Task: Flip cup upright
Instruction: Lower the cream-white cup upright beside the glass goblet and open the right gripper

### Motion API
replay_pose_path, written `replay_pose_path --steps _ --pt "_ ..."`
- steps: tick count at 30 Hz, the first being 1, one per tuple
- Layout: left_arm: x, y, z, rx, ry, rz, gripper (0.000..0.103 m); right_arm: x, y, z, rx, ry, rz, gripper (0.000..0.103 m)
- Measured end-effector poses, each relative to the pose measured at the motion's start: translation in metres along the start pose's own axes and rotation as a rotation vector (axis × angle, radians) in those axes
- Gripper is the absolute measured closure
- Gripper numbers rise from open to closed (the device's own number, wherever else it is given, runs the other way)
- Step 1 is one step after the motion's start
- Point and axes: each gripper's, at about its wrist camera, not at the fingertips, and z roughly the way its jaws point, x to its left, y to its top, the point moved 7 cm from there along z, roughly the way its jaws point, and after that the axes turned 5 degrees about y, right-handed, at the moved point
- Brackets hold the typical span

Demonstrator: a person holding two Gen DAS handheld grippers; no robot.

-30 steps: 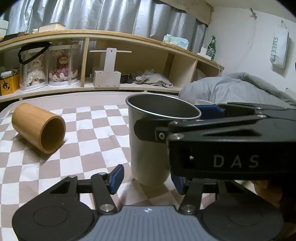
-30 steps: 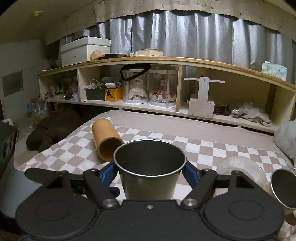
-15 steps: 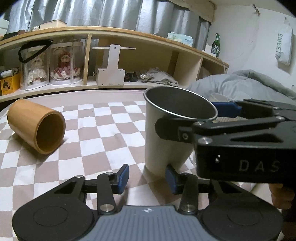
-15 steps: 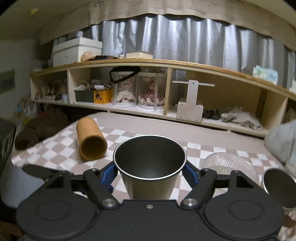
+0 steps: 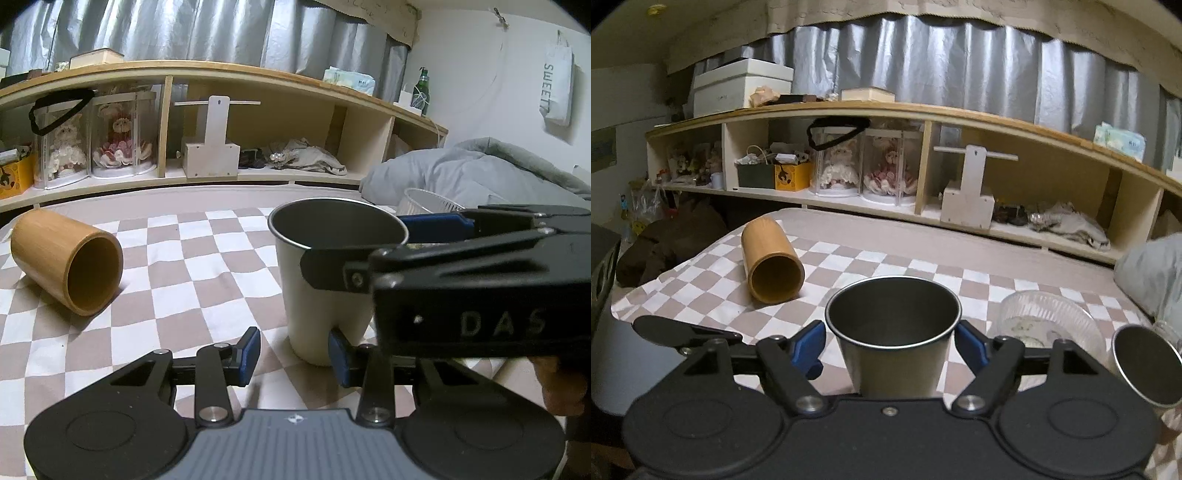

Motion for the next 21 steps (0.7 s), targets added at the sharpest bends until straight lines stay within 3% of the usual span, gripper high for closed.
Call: replay_pose_path --steps 12,21 --pt "-0.004 0.005 -0.016 -0.011 -0.002 0.006 0.061 0.0 0.005 -0.017 -0.007 0.015 0.016 0.021" --pt "0.002 0.017 -0.046 -0.068 0.033 -0.026 0.061 -0.006 0.011 -0.035 -0.046 0.01 0.032 0.021"
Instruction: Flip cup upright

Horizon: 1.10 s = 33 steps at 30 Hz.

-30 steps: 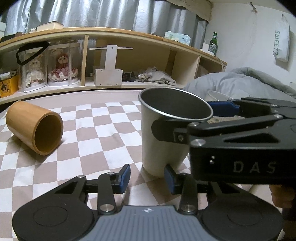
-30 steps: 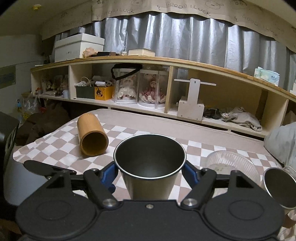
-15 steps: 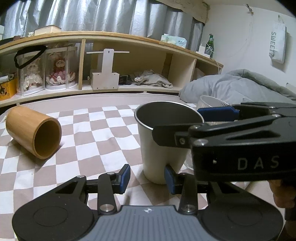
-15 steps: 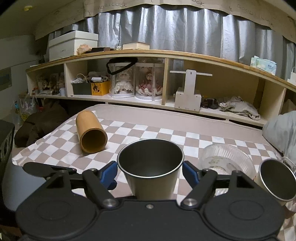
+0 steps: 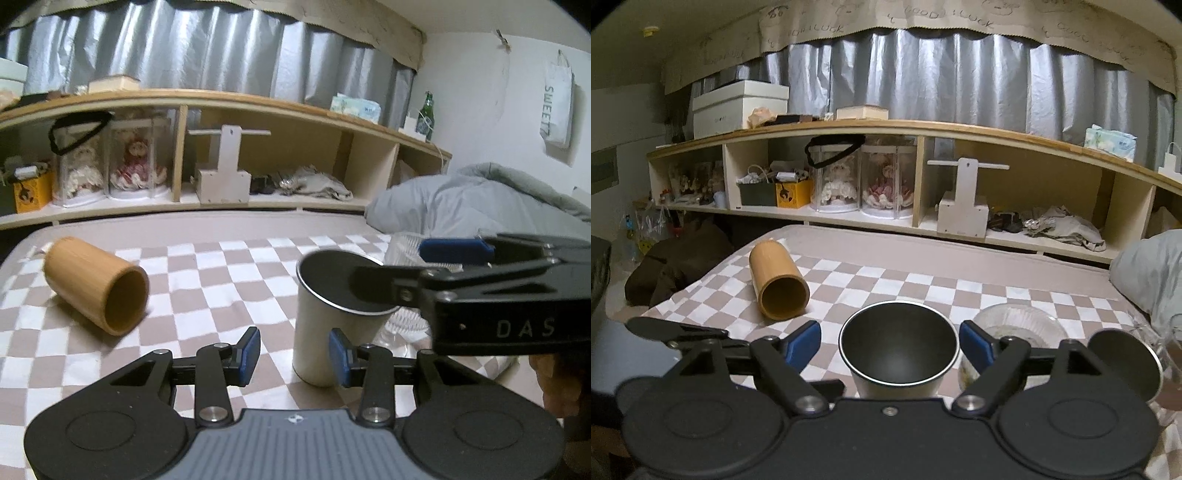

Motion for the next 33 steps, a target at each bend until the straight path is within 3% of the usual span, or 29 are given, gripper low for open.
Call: replay_pose_path --steps 9,12,16,28,33 --pt "0.005 0.018 -0.045 -0.087 0.046 -0.05 0.059 -0.015 0.0 -0.036 -0.044 -0.052 0.025 0.02" --pt "0.005 0.024 -0.061 -0.125 0.055 -0.071 0.051 -0.021 -0.001 -0.05 -0.057 -0.074 0.041 0.019" --pt "0.002 0.024 -0.076 -0.143 0.088 -0.08 0.048 -0.03 -0.004 -0.069 -0.075 -0.116 0.064 0.018" --pt "-0.008 0.006 -0.107 -0.164 0.196 -0.051 0.006 -0.044 -0.022 -0.119 -0.127 -0.188 0.076 0.007" --pt "-0.011 0.002 -0.115 -0.182 0.248 -0.025 0.0 -0.047 -0.033 -0.126 -0.138 -0.233 0.084 0.0"
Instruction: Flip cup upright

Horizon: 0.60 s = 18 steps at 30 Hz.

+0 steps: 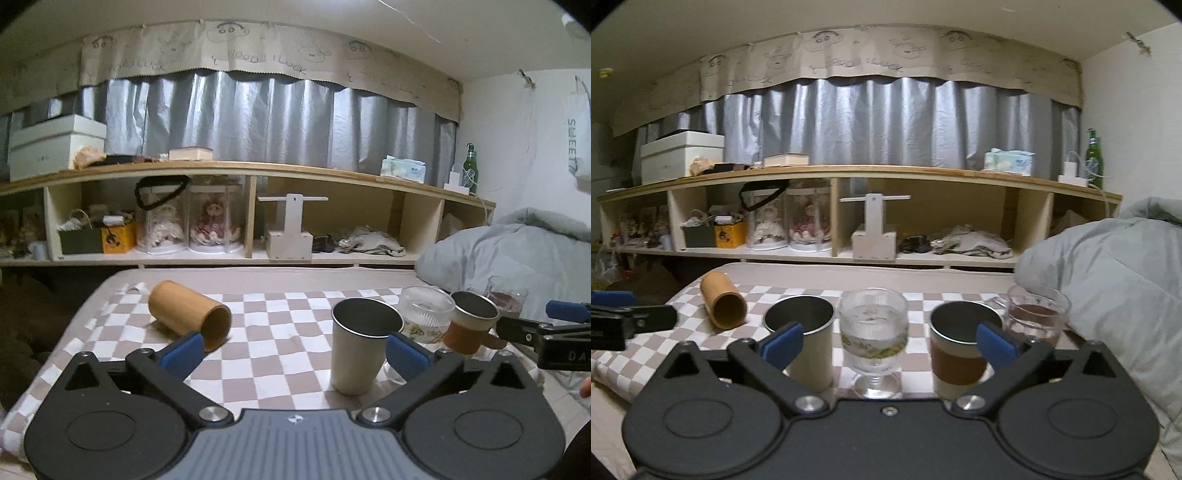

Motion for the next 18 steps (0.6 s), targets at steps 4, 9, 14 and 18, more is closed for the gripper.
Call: replay_pose_path --steps 4,9,14,18 --pt "-0.001 -0.005 -0.002 0.011 0.013 0.006 0.0 0.001 -0.007 -0.002 0.016 -0.009 0.001 0.0" --pt "-0.001 -0.011 -0.004 0.02 0.037 0.012 0.0 0.001 -0.011 -0.007 0.011 -0.02 0.004 0.0" --pt "-0.001 -0.014 -0.003 0.029 0.049 0.005 0.0 0.001 -0.014 -0.009 0.007 -0.016 0.022 0.0" --pt "-0.001 -0.016 -0.002 0.03 0.058 0.01 0.0 0.004 -0.015 -0.009 0.003 -0.02 0.006 0.0"
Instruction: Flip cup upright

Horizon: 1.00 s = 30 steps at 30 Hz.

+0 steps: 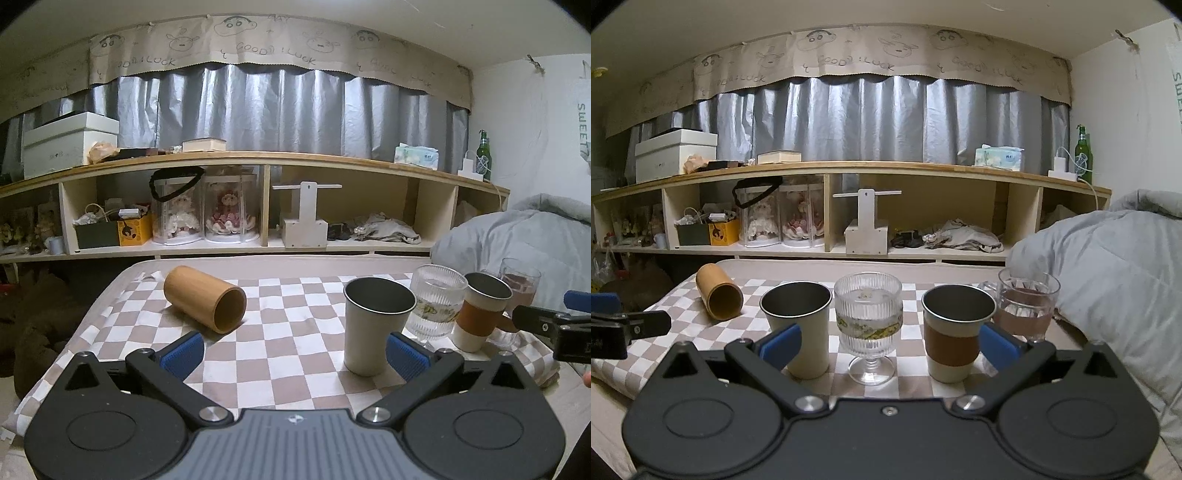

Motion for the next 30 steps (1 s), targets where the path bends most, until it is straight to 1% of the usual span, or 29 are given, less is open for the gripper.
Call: replay_pose_path --steps 8,30 --pt "0.0009 -0.0006 0.0011 0.005 0.006 -0.013 0.0 0.0017 -0.0015 0.0003 0.004 0.005 -0.003 0.0" --pt "-0.0015 -0.0017 0.0014 0.009 0.005 0.006 0.0 0.001 -0.0038 0.0023 0.009 0.005 -0.006 0.0"
